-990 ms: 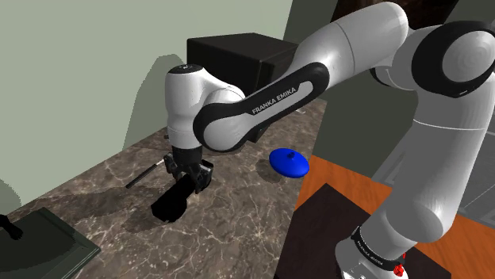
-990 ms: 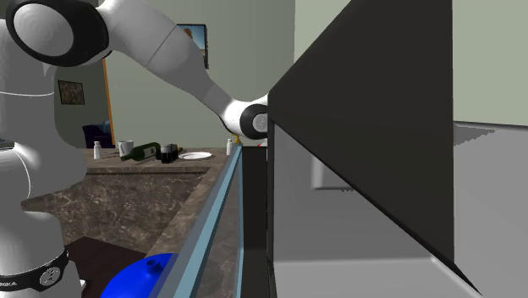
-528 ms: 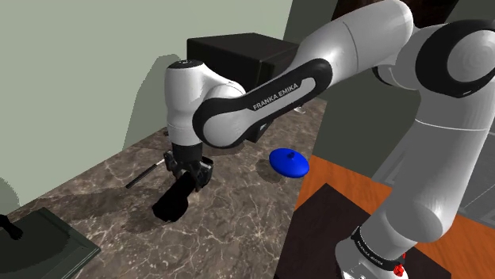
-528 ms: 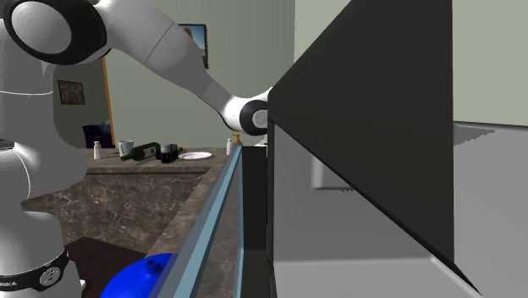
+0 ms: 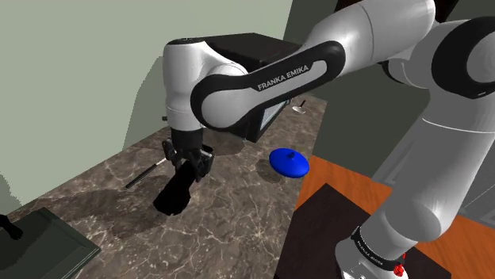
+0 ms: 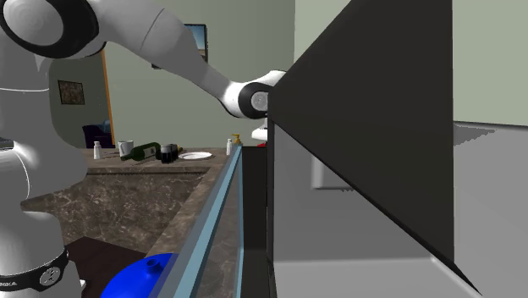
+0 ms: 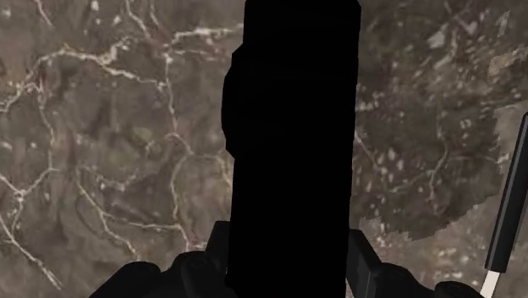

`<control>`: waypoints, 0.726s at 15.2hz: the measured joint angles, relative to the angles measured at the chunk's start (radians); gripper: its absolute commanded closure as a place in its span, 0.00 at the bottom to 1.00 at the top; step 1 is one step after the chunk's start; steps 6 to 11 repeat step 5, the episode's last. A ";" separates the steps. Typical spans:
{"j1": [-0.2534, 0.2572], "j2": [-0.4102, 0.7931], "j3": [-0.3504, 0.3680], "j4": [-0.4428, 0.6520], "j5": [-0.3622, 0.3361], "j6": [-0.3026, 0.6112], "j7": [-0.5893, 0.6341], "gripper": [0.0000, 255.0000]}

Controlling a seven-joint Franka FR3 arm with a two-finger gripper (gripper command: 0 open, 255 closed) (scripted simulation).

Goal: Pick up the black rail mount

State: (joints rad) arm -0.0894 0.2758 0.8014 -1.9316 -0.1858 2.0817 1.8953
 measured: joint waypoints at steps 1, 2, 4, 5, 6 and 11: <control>-0.004 -0.011 0.004 0.004 0.009 -0.012 -0.005 1.00; -0.004 -0.014 0.006 0.014 0.013 -0.025 -0.007 1.00; -0.008 -0.025 0.009 0.031 0.023 -0.048 -0.014 1.00; -0.009 -0.027 0.010 0.035 0.025 -0.054 -0.016 1.00; -0.009 -0.027 0.010 0.035 0.025 -0.054 -0.016 1.00; -0.009 -0.027 0.010 0.035 0.025 -0.054 -0.016 1.00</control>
